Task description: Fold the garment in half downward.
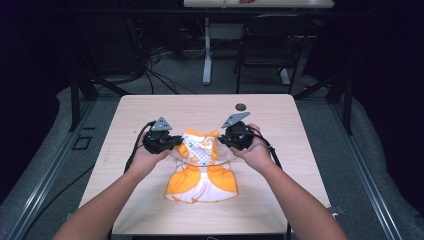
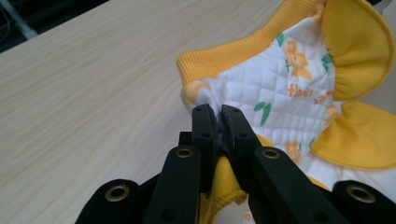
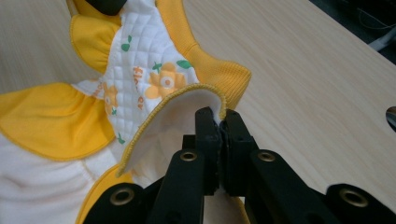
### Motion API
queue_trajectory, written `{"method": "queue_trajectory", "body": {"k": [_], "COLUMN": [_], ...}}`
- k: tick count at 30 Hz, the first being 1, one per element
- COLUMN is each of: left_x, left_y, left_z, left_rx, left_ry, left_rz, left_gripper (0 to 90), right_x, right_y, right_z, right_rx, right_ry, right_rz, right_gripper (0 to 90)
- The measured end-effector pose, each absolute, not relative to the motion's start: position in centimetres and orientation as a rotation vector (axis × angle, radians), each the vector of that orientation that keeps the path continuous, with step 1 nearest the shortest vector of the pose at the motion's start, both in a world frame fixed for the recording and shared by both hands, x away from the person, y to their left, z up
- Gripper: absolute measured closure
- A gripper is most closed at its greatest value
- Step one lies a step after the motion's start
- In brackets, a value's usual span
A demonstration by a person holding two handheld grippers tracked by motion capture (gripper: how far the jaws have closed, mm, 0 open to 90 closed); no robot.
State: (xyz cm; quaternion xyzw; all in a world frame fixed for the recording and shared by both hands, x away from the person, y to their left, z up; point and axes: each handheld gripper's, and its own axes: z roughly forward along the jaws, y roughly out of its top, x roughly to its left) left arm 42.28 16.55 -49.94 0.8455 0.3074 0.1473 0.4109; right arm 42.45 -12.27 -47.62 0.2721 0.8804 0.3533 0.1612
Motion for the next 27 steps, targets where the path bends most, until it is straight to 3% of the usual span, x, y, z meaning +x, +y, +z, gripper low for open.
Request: {"method": "queue_trajectory", "body": {"k": [15, 27], "left_x": [38.3, 36.0], "left_y": [16.8, 16.8], "left_z": [-52.8, -55.0], "left_rx": [2.158, 2.203], "left_ry": [0.721, 0.7], "left_rz": [0.298, 0.244], "left_gripper": [84.1, 80.7], "right_x": [38.8, 36.6], "right_y": [-12.1, -12.6], "right_z": [-49.8, -52.2], "right_rx": [0.756, 0.803], "right_ry": [2.597, 2.671], "right_rz": [1.005, 1.021], "right_gripper": [85.6, 77.7]}}
